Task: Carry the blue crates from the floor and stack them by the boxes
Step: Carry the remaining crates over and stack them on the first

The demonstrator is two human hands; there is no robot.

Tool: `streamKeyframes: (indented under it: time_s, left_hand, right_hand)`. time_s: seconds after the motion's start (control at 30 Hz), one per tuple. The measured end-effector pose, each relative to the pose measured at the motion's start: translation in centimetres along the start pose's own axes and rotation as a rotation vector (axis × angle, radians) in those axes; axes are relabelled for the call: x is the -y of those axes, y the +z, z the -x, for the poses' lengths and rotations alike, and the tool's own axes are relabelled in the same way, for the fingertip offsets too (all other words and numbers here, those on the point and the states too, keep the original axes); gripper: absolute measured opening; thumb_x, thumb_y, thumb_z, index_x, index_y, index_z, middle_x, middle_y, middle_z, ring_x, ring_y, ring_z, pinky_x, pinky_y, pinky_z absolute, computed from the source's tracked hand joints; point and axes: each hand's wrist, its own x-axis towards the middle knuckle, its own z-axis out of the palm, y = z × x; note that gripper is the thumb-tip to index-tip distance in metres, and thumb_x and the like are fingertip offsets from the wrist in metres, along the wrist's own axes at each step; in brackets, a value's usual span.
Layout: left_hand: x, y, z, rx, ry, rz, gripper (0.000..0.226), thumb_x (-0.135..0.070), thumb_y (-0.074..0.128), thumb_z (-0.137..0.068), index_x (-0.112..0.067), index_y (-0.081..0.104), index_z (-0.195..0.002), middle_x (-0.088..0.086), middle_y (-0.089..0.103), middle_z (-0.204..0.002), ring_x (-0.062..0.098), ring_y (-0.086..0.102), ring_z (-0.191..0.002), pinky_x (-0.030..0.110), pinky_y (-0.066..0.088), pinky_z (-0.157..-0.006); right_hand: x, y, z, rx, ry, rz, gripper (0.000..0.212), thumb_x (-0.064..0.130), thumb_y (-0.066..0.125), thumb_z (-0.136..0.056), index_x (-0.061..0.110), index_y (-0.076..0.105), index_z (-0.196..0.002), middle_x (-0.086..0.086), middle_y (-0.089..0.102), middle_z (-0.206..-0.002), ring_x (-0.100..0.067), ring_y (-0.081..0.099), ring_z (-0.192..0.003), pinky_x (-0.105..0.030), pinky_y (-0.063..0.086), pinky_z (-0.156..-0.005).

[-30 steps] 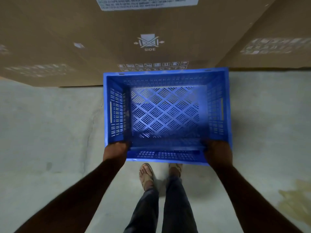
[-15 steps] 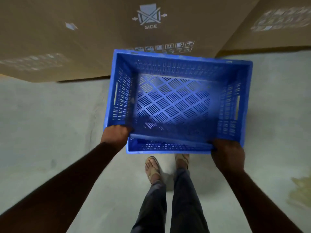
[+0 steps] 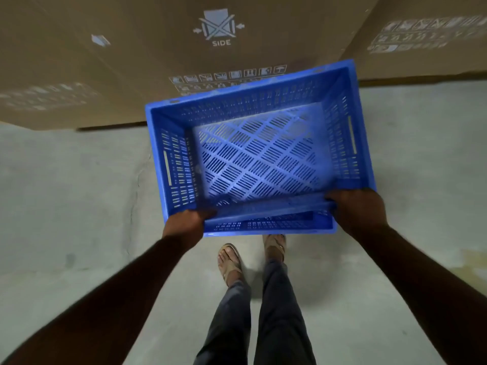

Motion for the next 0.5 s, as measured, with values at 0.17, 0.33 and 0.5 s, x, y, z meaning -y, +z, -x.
streamKeyframes:
  time_s: [0.17, 0.33, 0.5]
  left_hand:
    - [-1.0, -0.1, -0.6, 0.067, 0.048, 0.004, 0.055, -0.019, 0.046, -0.092, -0.052, 0.048, -0.136, 0.001, 0.060, -0.137, 0.030, 0.062, -0.115, 0.035, 0.049, -0.095]
    - [1.8, -3.6, 0.4, -0.054, 0.039, -0.066, 0.041, -0.020, 0.056, -0.088, -0.046, 0.066, -0.119, 0.004, 0.071, -0.117, 0.032, 0.066, -0.105, 0.039, 0.052, -0.083]
    - [1.7, -1.7, 1.1, -0.146, -0.016, -0.014, 0.051, -0.008, 0.063, -0.078, -0.039, 0.069, -0.117, -0.001, 0.072, -0.117, 0.032, 0.070, -0.097, 0.037, 0.054, -0.074]
  right_hand:
    - [-0.5, 2.5, 2.6, 0.051, 0.040, -0.062, 0.040, 0.027, 0.089, -0.062, 0.031, 0.079, -0.100, -0.008, 0.077, -0.080, -0.033, 0.072, -0.066, -0.040, 0.059, -0.059]
    - [1.4, 4.1, 2.9, 0.036, 0.023, -0.109, 0.035, 0.039, 0.079, -0.072, 0.042, 0.074, -0.106, -0.001, 0.076, -0.087, -0.031, 0.072, -0.075, -0.036, 0.056, -0.061]
    - [3.4, 7.2, 2.3, 0.342, 0.065, -0.278, 0.053, 0.035, 0.066, -0.086, 0.046, 0.054, -0.136, 0.000, 0.067, -0.129, -0.029, 0.065, -0.114, -0.039, 0.053, -0.089]
